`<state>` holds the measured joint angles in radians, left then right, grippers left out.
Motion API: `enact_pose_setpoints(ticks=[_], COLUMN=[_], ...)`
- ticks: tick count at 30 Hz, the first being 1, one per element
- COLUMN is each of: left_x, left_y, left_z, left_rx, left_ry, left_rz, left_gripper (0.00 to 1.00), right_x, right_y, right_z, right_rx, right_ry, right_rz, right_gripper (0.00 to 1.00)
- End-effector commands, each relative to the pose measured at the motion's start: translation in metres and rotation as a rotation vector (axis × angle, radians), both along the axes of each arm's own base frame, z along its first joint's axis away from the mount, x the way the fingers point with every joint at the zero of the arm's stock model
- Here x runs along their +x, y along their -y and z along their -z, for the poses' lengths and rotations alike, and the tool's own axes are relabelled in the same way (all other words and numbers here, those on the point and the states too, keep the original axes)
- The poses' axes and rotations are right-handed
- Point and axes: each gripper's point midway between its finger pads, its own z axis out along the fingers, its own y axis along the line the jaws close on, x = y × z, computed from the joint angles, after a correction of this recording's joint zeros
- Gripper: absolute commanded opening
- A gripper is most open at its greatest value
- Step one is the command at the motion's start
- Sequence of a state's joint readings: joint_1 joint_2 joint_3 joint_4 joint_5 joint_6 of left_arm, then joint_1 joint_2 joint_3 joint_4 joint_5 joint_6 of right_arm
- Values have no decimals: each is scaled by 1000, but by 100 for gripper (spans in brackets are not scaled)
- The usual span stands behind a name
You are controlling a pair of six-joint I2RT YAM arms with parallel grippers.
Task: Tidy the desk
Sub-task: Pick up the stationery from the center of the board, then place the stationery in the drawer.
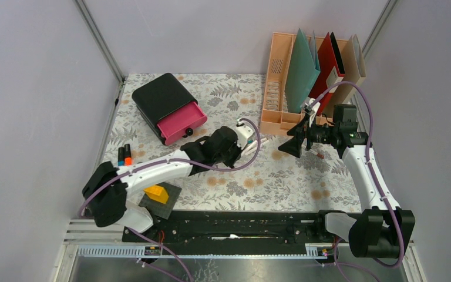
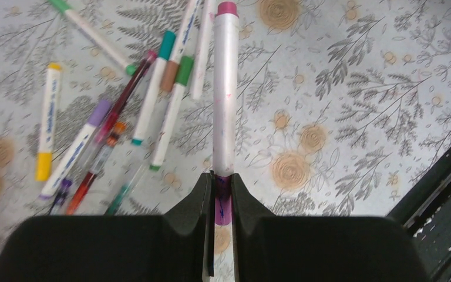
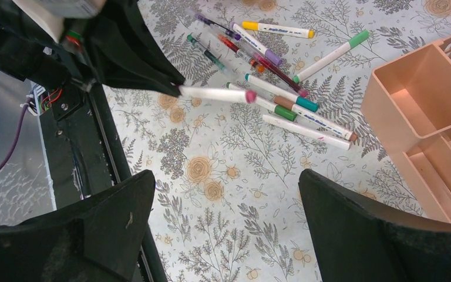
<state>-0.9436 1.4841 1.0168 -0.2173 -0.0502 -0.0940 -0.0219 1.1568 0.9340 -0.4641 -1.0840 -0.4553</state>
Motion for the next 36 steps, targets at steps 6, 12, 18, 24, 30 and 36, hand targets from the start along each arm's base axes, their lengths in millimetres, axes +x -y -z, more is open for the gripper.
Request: enact_pose_setpoints(ticks=[6, 12, 18, 24, 30, 36], left_x=[21, 53, 88, 112, 131, 141], left_y=[-72, -130, -178, -221, -240, -236], left_z=[-72, -114, -131, -132, -117, -92], left_rx=[149, 168, 280, 433, 521, 524], left_ry=[183, 253, 319, 343, 326, 260], left_rz=[-135, -262, -368, -470, -477, -466], left_gripper=[0, 0, 0, 0, 0, 24], right_x=[4, 4, 4, 2, 4, 7], right_y=[1, 0, 0, -2, -1, 1], right_z=[-16, -16, -16, -17, -15, -9], right_rx=[0, 6, 8, 16, 14, -4], right_ry=[53, 46, 45, 41, 35, 28], right_rz=[-16, -22, -24, -31, -29, -14], right_gripper=[100, 100, 100, 100, 100, 100])
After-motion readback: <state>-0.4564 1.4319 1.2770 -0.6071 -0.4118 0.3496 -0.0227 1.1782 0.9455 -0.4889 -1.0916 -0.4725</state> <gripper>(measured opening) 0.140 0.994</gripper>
